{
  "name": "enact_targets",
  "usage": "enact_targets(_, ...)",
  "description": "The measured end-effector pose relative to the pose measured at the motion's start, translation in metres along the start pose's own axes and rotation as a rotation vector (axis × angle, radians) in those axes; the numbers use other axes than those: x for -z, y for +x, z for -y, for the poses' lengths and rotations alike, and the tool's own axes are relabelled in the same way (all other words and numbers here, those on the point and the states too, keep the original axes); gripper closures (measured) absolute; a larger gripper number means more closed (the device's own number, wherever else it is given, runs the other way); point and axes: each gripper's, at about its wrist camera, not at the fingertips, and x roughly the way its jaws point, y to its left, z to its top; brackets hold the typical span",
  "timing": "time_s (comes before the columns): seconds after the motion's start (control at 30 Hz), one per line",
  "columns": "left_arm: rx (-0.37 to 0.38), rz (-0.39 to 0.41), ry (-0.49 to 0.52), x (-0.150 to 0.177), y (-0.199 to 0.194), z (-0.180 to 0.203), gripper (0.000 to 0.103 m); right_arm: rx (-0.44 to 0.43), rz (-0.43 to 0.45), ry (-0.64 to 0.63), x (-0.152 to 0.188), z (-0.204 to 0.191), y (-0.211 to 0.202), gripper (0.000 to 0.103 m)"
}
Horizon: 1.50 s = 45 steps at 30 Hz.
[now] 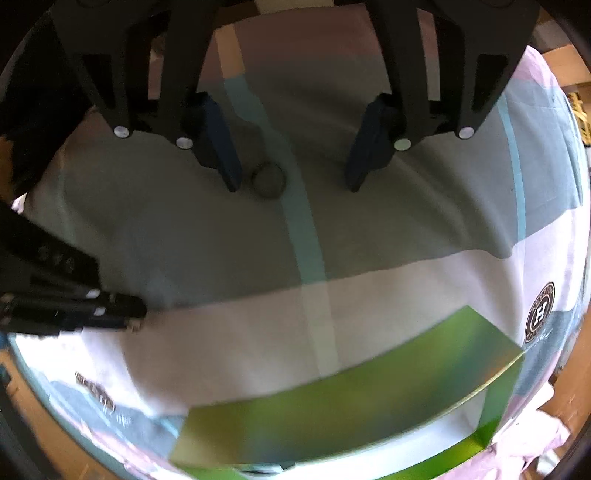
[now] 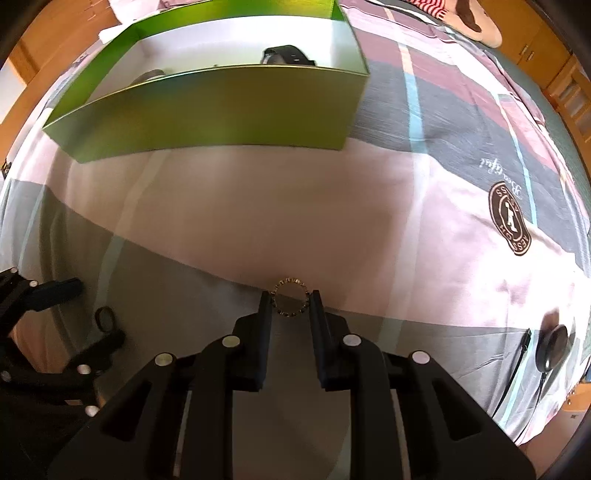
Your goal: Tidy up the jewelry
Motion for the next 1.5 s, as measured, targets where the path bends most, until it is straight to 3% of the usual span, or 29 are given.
enact_targets(0.03, -0.011, 0.006, 0.011, 0.0, 0.001, 0.003, 0.045, -0.002, 0.001, -0.001, 0.001, -0.003, -0.001, 0.082)
enact_targets(0.13, 0.021, 0.014, -0.009, -0.001, -0.001, 0.0, 0.066, -0.008, 0.01, -0.002, -0.002, -0.007, -0.003, 0.082)
enact_targets(0.17, 0.025, 0.017, -0.026, -0.002, -0.001, -0.004, 0.082, -0.009, 0.012, -0.002, -0.002, -0.009, -0.003, 0.082)
enact_targets(0.2, 0.036, 0.018, -0.047, -0.004, -0.002, -0.009, 0.084, -0.012, 0.015, -0.002, -0.004, -0.009, -0.004, 0.082)
enact_targets(0.27, 0.068, 0.016, -0.084, -0.006, -0.002, -0.018, 0.084, -0.016, 0.02, -0.001, -0.01, -0.005, -0.004, 0.082)
enact_targets(0.47, 0.06, 0.06, -0.165, -0.012, -0.012, -0.038, 0.084, -0.045, 0.048, -0.003, -0.005, -0.003, -0.019, 0.082)
enact_targets(0.77, -0.08, 0.105, -0.159, -0.027, -0.01, -0.036, 0.084, -0.047, 0.05, -0.037, -0.015, -0.019, -0.016, 0.082)
enact_targets(1.07, -0.118, 0.122, -0.205, -0.053, 0.003, -0.034, 0.083, -0.069, 0.075, -0.04, -0.024, -0.027, -0.011, 0.082)
enact_targets(1.3, -0.118, 0.125, -0.231, -0.05, 0.007, -0.051, 0.083, -0.066, 0.1, 0.003, -0.034, -0.027, -0.002, 0.082)
enact_targets(1.33, -0.109, 0.126, -0.237, -0.051, 0.007, -0.053, 0.083, -0.067, 0.103, 0.009, -0.034, -0.026, -0.003, 0.075)
enact_targets(1.37, -0.096, 0.123, -0.251, -0.05, 0.007, -0.056, 0.079, -0.059, 0.104, 0.013, -0.033, -0.026, -0.004, 0.057)
enact_targets(1.4, -0.077, 0.117, -0.269, -0.05, 0.007, -0.06, 0.075, -0.048, 0.104, 0.014, -0.033, -0.026, -0.005, 0.047)
enact_targets(1.43, -0.06, 0.113, -0.28, -0.05, 0.007, -0.063, 0.067, -0.038, 0.108, 0.014, -0.031, -0.028, -0.008, 0.043)
enact_targets(1.5, -0.02, 0.107, -0.306, -0.05, 0.008, -0.07, 0.066, -0.032, 0.107, -0.003, -0.028, -0.03, -0.01, 0.043)
